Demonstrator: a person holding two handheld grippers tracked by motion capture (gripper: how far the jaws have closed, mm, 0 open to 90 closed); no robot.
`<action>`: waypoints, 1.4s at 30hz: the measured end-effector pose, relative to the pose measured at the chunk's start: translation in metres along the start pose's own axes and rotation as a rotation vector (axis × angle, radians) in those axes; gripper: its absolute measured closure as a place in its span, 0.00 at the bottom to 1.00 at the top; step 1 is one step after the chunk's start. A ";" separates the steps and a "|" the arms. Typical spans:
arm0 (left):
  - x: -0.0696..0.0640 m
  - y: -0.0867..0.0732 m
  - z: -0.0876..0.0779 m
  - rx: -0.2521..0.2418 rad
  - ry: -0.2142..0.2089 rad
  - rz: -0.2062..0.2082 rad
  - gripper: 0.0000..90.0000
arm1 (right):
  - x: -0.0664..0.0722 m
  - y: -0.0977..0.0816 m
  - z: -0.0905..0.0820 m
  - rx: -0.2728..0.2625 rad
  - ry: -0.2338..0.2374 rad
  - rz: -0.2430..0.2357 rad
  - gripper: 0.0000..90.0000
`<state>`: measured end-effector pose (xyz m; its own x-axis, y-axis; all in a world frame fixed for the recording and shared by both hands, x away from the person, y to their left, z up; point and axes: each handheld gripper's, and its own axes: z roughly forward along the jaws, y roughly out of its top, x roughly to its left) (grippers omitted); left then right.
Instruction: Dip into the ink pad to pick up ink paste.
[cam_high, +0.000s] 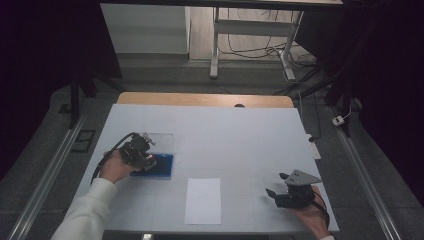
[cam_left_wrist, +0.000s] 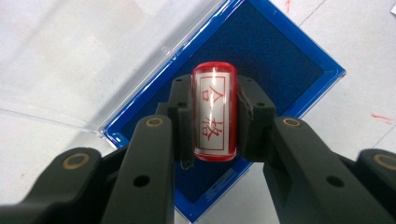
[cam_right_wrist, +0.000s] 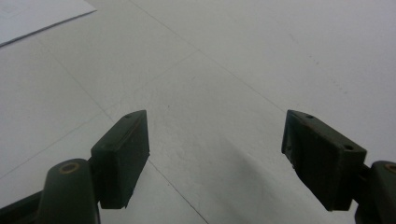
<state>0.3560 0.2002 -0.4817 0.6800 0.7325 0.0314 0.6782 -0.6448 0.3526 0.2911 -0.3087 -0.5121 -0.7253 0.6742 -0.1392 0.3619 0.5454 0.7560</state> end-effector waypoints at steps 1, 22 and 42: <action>0.000 0.000 0.000 0.000 0.001 -0.001 0.79 | 0.000 0.000 0.000 0.002 0.001 -0.001 0.25; 0.001 -0.002 0.001 -0.015 -0.013 -0.019 0.79 | 0.002 0.001 0.000 -0.002 0.001 -0.003 0.26; 0.005 -0.010 -0.025 -0.158 -0.025 -0.038 0.78 | -0.004 -0.001 -0.008 -0.019 -0.017 0.011 0.26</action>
<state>0.3457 0.2164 -0.4618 0.6629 0.7487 -0.0068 0.6525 -0.5732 0.4957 0.2886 -0.3160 -0.5070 -0.7117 0.6881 -0.1415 0.3583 0.5288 0.7694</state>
